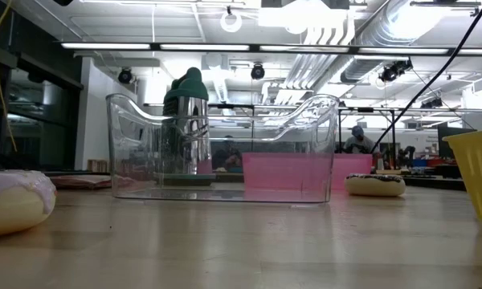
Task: Pick & Place Food Item
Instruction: Put the black food coloring bottle into the yellow bin
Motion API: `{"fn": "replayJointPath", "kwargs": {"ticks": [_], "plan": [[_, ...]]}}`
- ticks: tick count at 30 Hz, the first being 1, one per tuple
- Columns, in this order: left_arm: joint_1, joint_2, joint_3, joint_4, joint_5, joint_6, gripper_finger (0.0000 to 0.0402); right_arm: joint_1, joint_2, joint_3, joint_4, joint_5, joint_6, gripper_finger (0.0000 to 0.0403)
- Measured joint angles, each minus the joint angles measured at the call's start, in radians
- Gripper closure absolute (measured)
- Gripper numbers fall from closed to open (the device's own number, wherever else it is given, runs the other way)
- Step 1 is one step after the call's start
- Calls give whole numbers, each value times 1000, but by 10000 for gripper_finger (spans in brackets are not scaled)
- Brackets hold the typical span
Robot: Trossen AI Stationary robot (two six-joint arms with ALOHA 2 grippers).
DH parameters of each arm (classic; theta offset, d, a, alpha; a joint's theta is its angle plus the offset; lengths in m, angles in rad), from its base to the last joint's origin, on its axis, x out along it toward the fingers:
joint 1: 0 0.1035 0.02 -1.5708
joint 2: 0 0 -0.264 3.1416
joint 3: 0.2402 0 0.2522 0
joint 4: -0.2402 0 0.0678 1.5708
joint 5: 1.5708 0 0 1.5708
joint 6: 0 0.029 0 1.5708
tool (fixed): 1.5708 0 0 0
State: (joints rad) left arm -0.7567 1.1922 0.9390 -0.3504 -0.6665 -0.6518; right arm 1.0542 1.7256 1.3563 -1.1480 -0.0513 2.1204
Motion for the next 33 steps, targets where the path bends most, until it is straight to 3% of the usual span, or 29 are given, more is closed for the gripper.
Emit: {"fn": "replayJointPath", "kwargs": {"ticks": [33], "plan": [[0, 0, 0, 0, 0, 0, 249, 32, 83, -41, 81, 26, -25, 302]]}}
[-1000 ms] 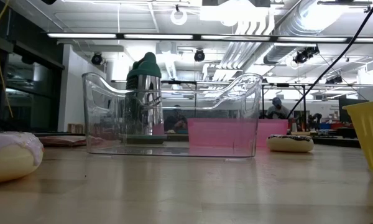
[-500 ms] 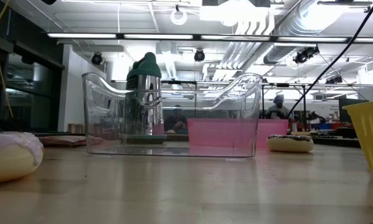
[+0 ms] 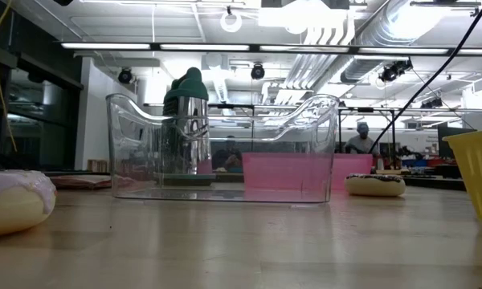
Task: Pick & Place Food Item
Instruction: Put the black food coloring bottle into the yellow bin
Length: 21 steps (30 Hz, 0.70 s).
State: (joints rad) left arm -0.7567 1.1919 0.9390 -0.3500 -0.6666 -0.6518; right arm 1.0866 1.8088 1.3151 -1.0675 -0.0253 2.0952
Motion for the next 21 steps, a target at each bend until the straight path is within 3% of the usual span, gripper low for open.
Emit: {"fn": "replayJointPath", "kwargs": {"ticks": [11, 21], "plan": [[0, 0, 0, 0, 0, 0, 249, 0, 0, 0, 3, 0, -21, 299], [0, 0, 0, 0, 0, 0, 249, 0, 0, 0, 3, 0, -24, 242]]}}
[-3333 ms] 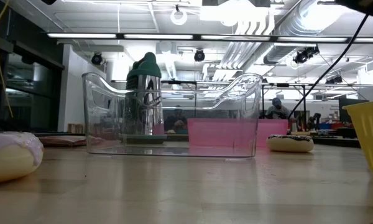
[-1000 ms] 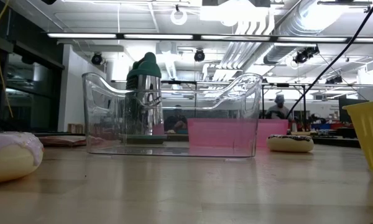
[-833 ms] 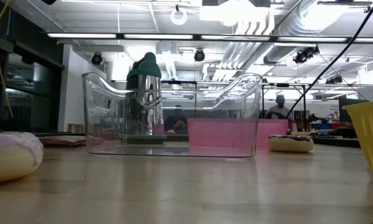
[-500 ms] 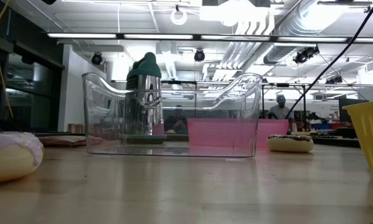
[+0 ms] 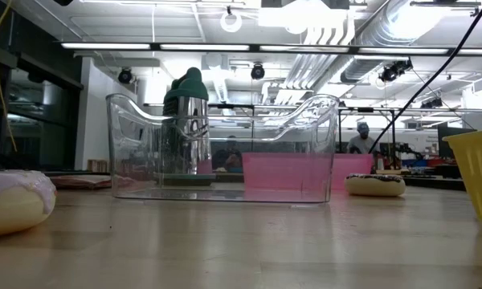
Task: Pick & Place Food Item
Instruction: Put the black food coloring bottle into the yellow bin
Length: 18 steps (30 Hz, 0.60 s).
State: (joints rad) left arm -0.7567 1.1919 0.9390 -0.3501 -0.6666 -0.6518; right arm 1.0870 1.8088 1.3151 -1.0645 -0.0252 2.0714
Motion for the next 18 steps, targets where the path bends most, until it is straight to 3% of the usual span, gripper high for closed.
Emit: {"fn": "replayJointPath", "kwargs": {"ticks": [18], "plan": [[0, 0, 0, 0, 0, 0, 249, 8, 30, -19, 22, 8, -7, 245]]}}
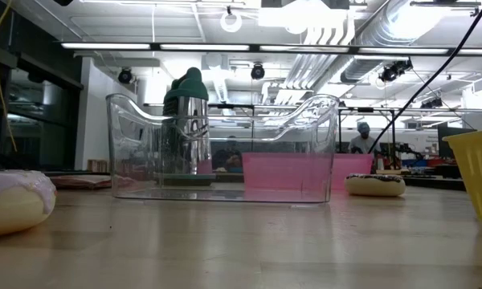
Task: Pick & Place Food Item
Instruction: Put the black food coloring bottle into the yellow bin
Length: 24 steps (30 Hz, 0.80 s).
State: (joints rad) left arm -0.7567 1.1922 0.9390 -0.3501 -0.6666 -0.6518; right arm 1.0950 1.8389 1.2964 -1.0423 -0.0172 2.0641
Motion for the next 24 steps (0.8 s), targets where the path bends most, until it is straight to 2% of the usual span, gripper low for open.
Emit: {"fn": "replayJointPath", "kwargs": {"ticks": [24], "plan": [[0, 0, 0, 0, 0, 0, 249, 0, 2, -71, 97, -10, 8, 269]]}}
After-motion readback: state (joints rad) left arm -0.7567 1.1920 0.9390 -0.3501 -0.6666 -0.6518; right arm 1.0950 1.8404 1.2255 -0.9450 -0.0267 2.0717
